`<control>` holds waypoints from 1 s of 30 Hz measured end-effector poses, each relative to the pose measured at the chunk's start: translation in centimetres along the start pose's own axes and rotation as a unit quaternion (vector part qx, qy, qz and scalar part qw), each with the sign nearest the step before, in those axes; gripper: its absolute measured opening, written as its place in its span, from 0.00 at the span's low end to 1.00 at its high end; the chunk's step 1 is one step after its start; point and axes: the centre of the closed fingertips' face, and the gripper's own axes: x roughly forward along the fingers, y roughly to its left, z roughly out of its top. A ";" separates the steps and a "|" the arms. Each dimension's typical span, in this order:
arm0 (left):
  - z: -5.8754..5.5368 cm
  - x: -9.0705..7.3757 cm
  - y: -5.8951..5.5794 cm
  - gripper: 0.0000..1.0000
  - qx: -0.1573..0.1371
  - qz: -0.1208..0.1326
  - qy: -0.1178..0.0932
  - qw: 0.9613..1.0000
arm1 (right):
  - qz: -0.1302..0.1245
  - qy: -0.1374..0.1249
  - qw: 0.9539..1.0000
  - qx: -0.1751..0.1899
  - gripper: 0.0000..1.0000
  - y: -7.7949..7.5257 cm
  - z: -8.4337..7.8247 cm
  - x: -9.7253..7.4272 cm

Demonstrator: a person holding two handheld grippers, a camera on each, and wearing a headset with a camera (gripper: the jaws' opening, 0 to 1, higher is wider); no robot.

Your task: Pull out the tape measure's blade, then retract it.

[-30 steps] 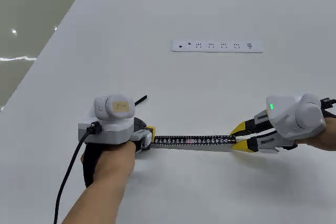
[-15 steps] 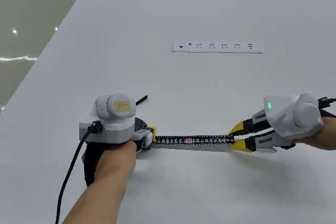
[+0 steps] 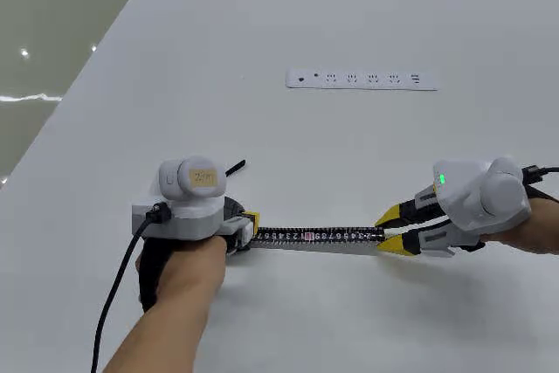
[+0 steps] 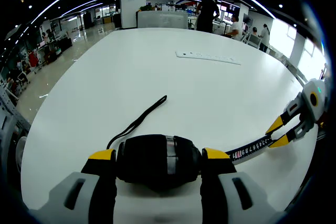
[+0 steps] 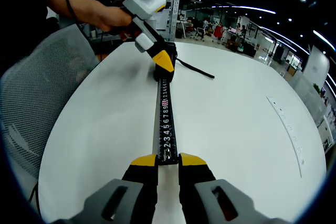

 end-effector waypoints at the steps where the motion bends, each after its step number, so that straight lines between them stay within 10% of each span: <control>1: 0.0 0.0 -0.1 0.61 0.000 0.000 0.000 1.000 | 0.000 0.000 1.000 0.000 0.14 0.1 0.2 0.0; 30: -0.1 -0.1 -0.2 0.61 0.004 0.003 0.004 1.000 | 0.003 -0.001 1.000 -0.004 0.14 0.0 0.7 0.6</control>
